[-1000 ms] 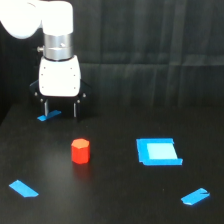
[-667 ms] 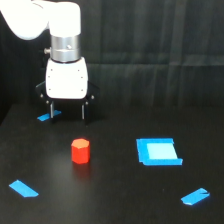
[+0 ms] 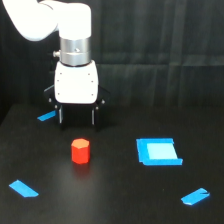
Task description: Pick up the red object from the table
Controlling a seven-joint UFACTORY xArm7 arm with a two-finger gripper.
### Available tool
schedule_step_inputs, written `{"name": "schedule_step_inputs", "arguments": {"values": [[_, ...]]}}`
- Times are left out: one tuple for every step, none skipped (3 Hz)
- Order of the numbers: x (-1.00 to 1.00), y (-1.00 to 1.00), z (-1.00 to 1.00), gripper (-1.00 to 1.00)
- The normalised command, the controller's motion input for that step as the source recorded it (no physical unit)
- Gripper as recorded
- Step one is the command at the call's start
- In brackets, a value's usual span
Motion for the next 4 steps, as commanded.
{"name": "schedule_step_inputs", "arguments": {"values": [[0.31,-0.82,0.24,1.0],[0.13,-0.87,0.08,0.99],[-0.04,-0.77,0.07,0.98],[0.11,-0.77,0.03,1.0]]}}
